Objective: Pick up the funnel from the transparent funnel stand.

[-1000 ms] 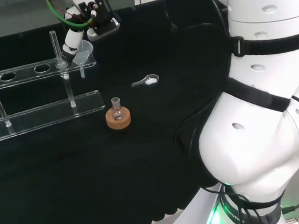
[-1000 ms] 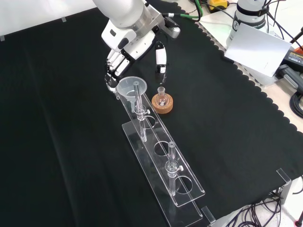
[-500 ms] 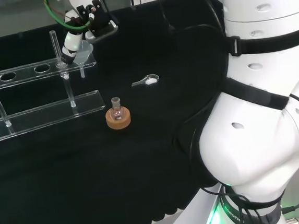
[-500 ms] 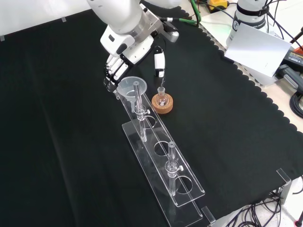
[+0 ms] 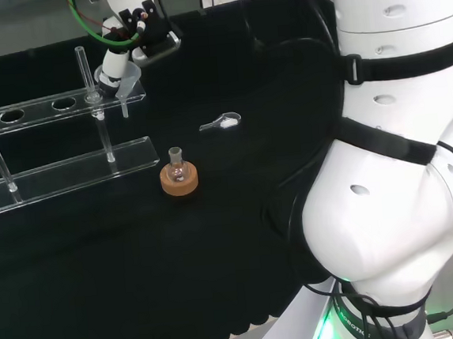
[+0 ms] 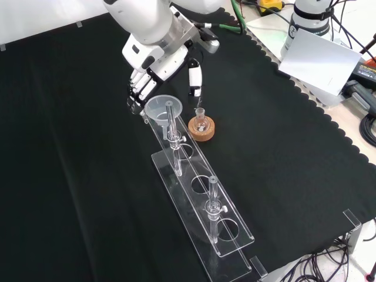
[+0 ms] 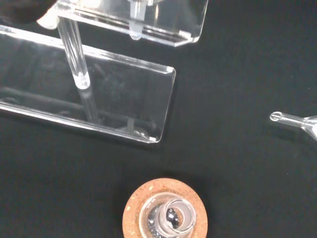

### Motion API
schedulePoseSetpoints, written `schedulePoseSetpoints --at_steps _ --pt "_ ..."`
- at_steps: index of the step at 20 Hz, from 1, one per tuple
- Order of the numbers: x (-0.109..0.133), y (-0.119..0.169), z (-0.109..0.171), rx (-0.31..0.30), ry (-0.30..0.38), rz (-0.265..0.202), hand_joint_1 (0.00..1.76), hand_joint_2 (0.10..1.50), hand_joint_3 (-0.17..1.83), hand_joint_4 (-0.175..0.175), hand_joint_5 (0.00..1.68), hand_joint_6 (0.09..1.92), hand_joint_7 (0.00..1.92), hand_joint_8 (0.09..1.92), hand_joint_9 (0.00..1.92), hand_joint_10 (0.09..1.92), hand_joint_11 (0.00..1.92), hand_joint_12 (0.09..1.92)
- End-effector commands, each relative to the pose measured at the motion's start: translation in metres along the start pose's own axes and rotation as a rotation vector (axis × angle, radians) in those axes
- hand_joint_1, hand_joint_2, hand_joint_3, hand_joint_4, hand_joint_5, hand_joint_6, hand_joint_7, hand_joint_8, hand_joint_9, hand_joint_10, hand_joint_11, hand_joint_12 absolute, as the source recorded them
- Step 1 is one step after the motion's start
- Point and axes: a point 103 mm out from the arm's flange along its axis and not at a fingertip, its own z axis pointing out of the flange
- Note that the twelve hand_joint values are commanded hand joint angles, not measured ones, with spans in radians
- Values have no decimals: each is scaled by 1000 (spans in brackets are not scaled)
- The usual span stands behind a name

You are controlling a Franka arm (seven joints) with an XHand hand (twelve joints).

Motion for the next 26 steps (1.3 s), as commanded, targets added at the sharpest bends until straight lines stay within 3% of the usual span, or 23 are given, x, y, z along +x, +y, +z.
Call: schedulePoseSetpoints --at_steps 1,3,6,8,12,17,18,20,24,26 --pt "-11 12 10 7 16 -8 663 726 151 -92 94 87 0 513 160 912 350 1500" --pt "-15 13 10 12 10 1 664 726 154 -92 98 87 0 522 163 911 351 1500" --pt "-2 18 7 20 -8 10 665 726 158 -92 104 87 0 533 168 910 352 1499" --pt "-20 14 11 15 15 4 667 726 163 -92 107 87 0 545 173 909 354 1498" --pt "-23 14 12 13 18 0 669 723 173 -93 117 87 0 582 198 905 358 1496" --pt "-3 21 10 6 -13 -3 672 708 209 -92 138 87 0 705 285 858 361 1495" --pt "-16 19 13 1 11 -8 672 706 215 -92 140 87 0 716 300 852 361 1494" --pt "-19 19 14 4 5 -10 673 703 224 -93 143 87 0 734 321 841 360 1494" --pt "1 22 11 -2 -14 -19 674 698 236 -94 146 87 0 750 350 830 359 1492" --pt "-11 20 13 1 10 -30 674 691 252 -95 148 87 0 756 379 808 358 1490"
